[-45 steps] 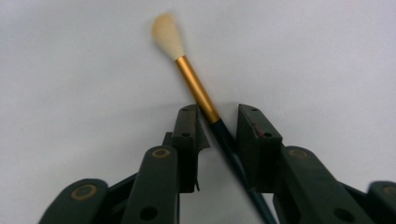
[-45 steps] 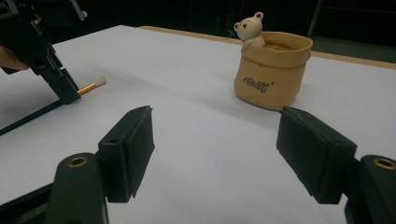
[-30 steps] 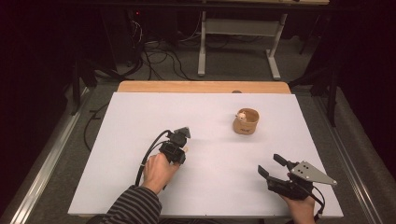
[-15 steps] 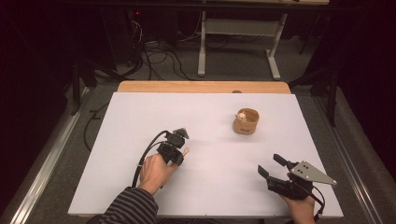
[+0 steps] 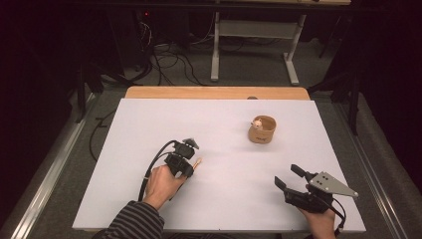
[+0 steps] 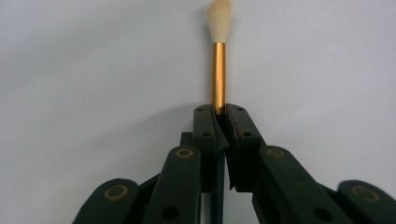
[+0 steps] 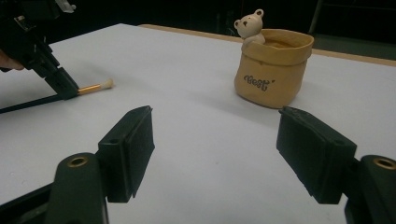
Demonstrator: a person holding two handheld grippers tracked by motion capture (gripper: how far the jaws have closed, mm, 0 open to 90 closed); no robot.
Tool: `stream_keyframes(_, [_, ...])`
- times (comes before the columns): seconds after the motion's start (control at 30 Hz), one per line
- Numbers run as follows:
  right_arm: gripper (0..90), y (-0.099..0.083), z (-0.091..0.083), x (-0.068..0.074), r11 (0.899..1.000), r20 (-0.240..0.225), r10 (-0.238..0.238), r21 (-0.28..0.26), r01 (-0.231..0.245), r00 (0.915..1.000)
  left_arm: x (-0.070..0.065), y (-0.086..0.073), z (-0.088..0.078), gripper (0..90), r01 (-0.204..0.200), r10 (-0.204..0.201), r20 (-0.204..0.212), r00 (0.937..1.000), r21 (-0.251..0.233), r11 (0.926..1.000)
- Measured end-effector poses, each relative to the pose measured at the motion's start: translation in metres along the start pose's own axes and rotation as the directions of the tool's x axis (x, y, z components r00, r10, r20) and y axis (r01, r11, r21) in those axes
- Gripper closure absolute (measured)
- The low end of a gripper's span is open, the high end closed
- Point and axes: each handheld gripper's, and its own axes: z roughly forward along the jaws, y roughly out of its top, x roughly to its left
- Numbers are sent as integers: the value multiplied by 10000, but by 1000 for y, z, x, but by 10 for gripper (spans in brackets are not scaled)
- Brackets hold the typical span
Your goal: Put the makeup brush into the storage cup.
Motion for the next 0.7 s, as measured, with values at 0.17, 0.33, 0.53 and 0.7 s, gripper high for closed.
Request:
stream_keyframes(0.17, [292,0,1,-1,10000,-34,46,23,-46,10000,1,-2,-2,836,-275,278,154,9995,-205,9994])
stream_keyframes(0.33, [292,0,0,0,10000,-71,18,11,-18,10000,4,-4,-4,836,-226,241,334,9992,-435,9988])
stream_keyframes(0.53, [286,0,1,-1,10000,-129,65,60,-65,9999,9,-7,-8,836,-226,260,545,9982,-623,9978])
stream_keyframes(0.7, [277,0,1,0,9999,-154,100,9,-100,9998,12,-8,-12,836,-227,286,695,9972,-852,9961])
